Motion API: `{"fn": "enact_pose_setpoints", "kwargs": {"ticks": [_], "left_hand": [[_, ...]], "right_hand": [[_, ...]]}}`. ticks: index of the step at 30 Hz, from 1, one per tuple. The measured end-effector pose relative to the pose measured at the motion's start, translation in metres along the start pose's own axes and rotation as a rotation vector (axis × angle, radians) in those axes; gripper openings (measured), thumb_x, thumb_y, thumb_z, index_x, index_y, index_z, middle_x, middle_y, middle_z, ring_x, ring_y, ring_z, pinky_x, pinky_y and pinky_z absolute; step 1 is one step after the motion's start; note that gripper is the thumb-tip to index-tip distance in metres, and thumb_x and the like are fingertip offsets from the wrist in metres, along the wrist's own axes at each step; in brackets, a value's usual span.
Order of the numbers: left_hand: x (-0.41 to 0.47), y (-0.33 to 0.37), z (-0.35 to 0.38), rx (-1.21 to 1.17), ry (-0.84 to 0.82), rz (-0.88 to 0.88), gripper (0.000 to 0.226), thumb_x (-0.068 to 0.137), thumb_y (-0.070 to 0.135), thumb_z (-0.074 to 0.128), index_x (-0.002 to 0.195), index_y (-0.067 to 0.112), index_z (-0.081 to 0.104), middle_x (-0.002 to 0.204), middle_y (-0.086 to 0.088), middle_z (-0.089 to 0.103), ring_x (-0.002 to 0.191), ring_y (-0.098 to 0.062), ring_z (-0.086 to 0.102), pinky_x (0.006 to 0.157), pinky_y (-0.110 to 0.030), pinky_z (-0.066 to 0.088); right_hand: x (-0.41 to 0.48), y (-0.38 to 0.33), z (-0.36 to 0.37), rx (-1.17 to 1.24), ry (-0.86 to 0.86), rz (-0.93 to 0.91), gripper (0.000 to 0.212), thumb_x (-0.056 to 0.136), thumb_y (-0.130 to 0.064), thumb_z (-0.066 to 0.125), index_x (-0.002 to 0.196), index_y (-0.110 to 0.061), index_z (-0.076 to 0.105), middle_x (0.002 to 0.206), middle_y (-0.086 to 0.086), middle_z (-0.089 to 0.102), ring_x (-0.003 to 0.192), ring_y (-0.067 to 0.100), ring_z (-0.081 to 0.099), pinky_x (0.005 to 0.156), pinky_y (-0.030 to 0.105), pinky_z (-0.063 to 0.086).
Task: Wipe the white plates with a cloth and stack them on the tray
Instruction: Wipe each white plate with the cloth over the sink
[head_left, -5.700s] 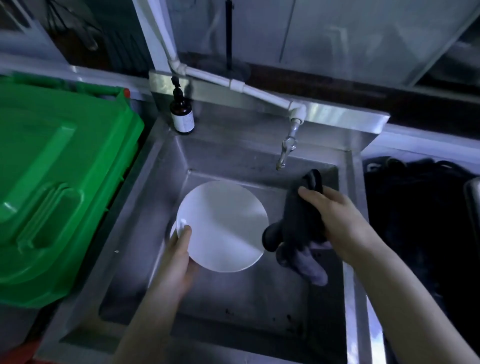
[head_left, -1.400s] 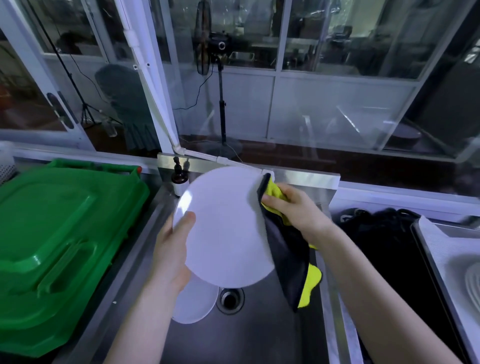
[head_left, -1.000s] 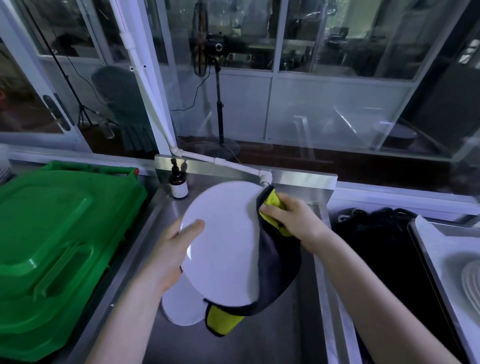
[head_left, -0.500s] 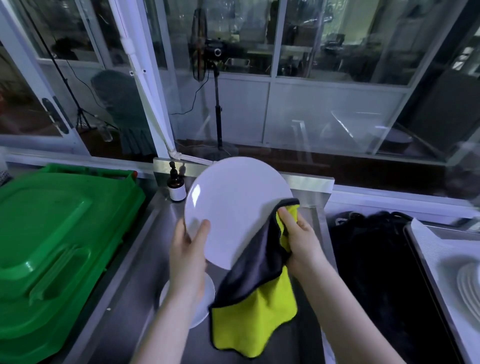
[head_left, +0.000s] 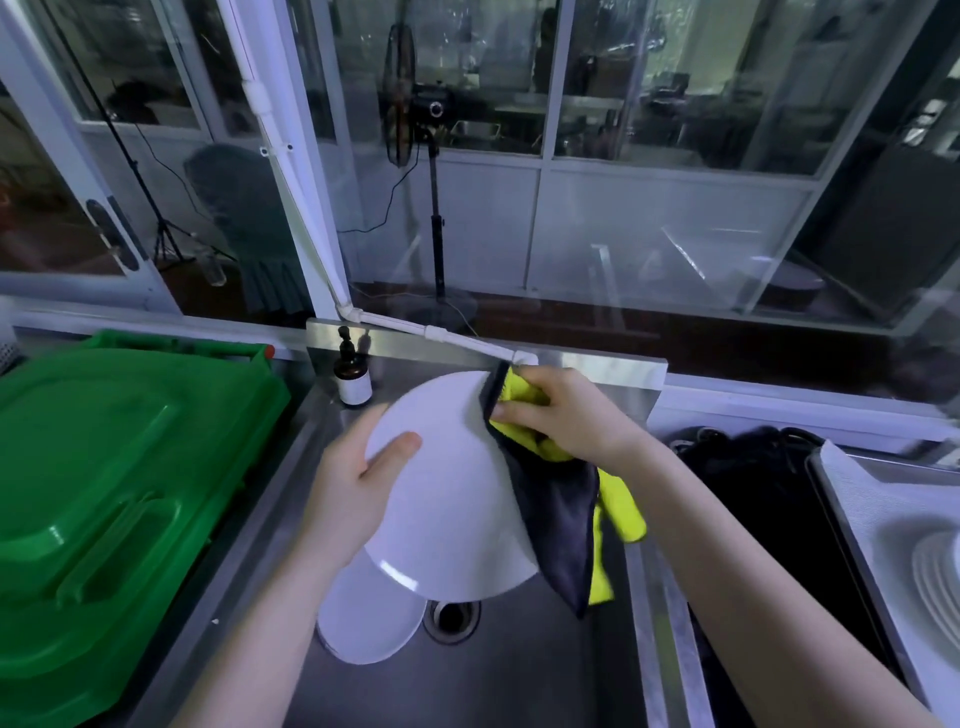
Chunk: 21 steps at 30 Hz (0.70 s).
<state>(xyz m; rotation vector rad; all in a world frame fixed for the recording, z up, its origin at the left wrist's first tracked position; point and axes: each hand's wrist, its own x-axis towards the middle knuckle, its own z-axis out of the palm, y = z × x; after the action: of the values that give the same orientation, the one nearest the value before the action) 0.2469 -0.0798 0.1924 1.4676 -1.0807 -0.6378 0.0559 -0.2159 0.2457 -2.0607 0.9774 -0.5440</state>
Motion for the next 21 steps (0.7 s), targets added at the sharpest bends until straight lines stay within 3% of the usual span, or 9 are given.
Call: {"fn": "enact_pose_setpoints", "kwargs": {"ticks": [2,5,7,9,12,14,17,19,21], "left_hand": [[-0.001,0.0,0.003,-0.116,0.096,-0.032,0.024,0.088,0.037,0.061,0.109,0.045,0.069,0.108,0.015,0.074,0.102,-0.007,0.068,0.088,-0.036,0.052],[0.0,-0.002,0.013,-0.408,0.307,-0.162,0.022,0.092,0.029,0.062,0.111,0.036,0.07,0.109,0.007,0.076,0.102,-0.019,0.071,0.077,-0.037,0.059],[0.003,0.0,0.024,-0.518,0.444,-0.232,0.019,0.097,0.023,0.06,0.11,0.033,0.069,0.104,0.008,0.077,0.097,-0.018,0.073,0.067,-0.031,0.059],[0.002,0.0,0.032,-0.491,0.461,-0.226,0.022,0.1,0.021,0.058,0.104,0.04,0.069,0.104,0.01,0.076,0.101,-0.019,0.072,0.071,-0.034,0.058],[0.001,-0.001,0.031,-0.369,0.358,-0.172,0.031,0.099,0.025,0.058,0.097,0.055,0.067,0.107,0.015,0.075,0.103,-0.014,0.071,0.08,-0.038,0.058],[0.004,-0.003,0.019,-0.288,0.243,-0.153,0.03,0.097,0.028,0.061,0.098,0.058,0.066,0.105,0.018,0.075,0.097,-0.007,0.072,0.071,-0.028,0.059],[0.013,-0.004,-0.004,-0.169,-0.027,-0.079,0.036,0.099,0.022,0.063,0.099,0.057,0.068,0.102,0.018,0.076,0.088,0.0,0.072,0.063,-0.015,0.055],[0.02,-0.001,-0.016,0.018,-0.232,-0.056,0.033,0.099,0.021,0.064,0.106,0.053,0.068,0.104,0.02,0.075,0.093,0.002,0.07,0.071,-0.012,0.052],[0.023,0.001,-0.019,0.228,-0.369,-0.066,0.028,0.093,0.033,0.069,0.118,0.044,0.067,0.114,0.022,0.072,0.107,0.001,0.066,0.087,-0.019,0.05]], "right_hand": [[-0.005,0.009,0.003,0.278,0.08,0.066,0.024,0.087,-0.023,0.073,0.08,-0.006,0.058,0.068,0.001,0.049,0.063,0.012,0.044,0.06,0.027,0.039],[-0.031,0.028,0.029,0.803,0.178,0.203,0.004,0.093,-0.01,0.064,0.092,-0.011,0.067,0.08,-0.001,0.068,0.073,0.012,0.061,0.065,0.024,0.049],[-0.05,0.033,0.057,1.0,0.19,0.272,0.01,0.095,-0.007,0.06,0.099,-0.012,0.068,0.082,-0.001,0.074,0.071,0.011,0.069,0.061,0.022,0.053],[-0.054,0.035,0.072,1.074,0.251,0.348,0.011,0.093,-0.009,0.063,0.103,-0.009,0.068,0.092,0.008,0.076,0.083,0.02,0.072,0.07,0.03,0.058],[-0.04,0.034,0.059,0.99,0.371,0.379,0.011,0.09,-0.01,0.067,0.101,-0.008,0.068,0.096,0.009,0.076,0.091,0.025,0.072,0.082,0.037,0.058],[-0.032,0.033,0.041,0.861,0.368,0.326,0.006,0.089,-0.012,0.07,0.094,-0.01,0.068,0.088,0.004,0.076,0.083,0.019,0.071,0.076,0.032,0.058],[-0.023,0.025,0.016,0.492,0.194,0.213,0.018,0.086,-0.018,0.074,0.082,-0.006,0.061,0.07,0.002,0.063,0.059,0.011,0.057,0.056,0.024,0.049],[-0.016,0.017,0.01,0.183,0.016,0.112,0.025,0.083,-0.022,0.077,0.086,-0.001,0.063,0.07,-0.001,0.061,0.058,0.005,0.054,0.059,0.018,0.046],[-0.014,0.011,0.016,0.014,-0.129,0.005,0.022,0.084,-0.022,0.077,0.09,-0.003,0.067,0.076,-0.001,0.067,0.064,0.004,0.057,0.066,0.016,0.047]]}}
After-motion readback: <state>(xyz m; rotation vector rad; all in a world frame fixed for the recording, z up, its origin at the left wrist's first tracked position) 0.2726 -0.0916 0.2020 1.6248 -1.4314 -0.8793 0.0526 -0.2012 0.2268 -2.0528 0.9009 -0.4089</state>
